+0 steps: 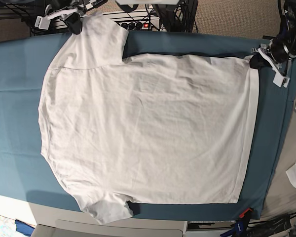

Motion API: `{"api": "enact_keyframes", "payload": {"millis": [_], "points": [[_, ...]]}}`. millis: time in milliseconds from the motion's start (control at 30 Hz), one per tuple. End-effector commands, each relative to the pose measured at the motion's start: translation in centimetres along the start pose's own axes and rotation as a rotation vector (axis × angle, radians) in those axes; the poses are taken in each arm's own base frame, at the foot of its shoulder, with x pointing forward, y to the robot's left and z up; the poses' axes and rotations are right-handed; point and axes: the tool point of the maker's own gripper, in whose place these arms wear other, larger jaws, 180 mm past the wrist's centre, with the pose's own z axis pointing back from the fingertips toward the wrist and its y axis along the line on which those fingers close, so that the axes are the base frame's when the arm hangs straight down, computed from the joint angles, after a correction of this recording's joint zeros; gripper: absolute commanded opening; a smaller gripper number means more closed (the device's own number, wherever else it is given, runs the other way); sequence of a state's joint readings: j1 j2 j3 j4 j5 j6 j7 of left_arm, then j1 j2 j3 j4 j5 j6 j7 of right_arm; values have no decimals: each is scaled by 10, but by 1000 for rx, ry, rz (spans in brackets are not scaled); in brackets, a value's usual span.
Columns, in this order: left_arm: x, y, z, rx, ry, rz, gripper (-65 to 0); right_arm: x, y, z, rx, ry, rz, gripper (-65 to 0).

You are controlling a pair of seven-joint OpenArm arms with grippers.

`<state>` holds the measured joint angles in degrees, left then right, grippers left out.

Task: Fold the T-shirt properly
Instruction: 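Lift and pull the shirt edge toward the robot with both grippers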

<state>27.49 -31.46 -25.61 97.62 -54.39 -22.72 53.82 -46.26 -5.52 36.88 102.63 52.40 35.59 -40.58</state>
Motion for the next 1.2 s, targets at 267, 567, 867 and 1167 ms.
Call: {"api": "enact_keyframes", "payload": {"millis": [267, 567, 867, 1167], "points": [[-4, -18, 22, 35, 21, -126, -650, -12, -23, 36, -66, 87, 46, -650], [-7, -16, 51, 90, 5, -150, -650, 4, -47, 72, -126, 76, 18, -650], [-22, -27, 51, 63, 3, -88, -650, 5, -43, 81, -95, 73, 10, -650], [-42, -30, 54, 55, 50, -57, -650, -3, -44, 89, -99, 107, -6, -650]]}}
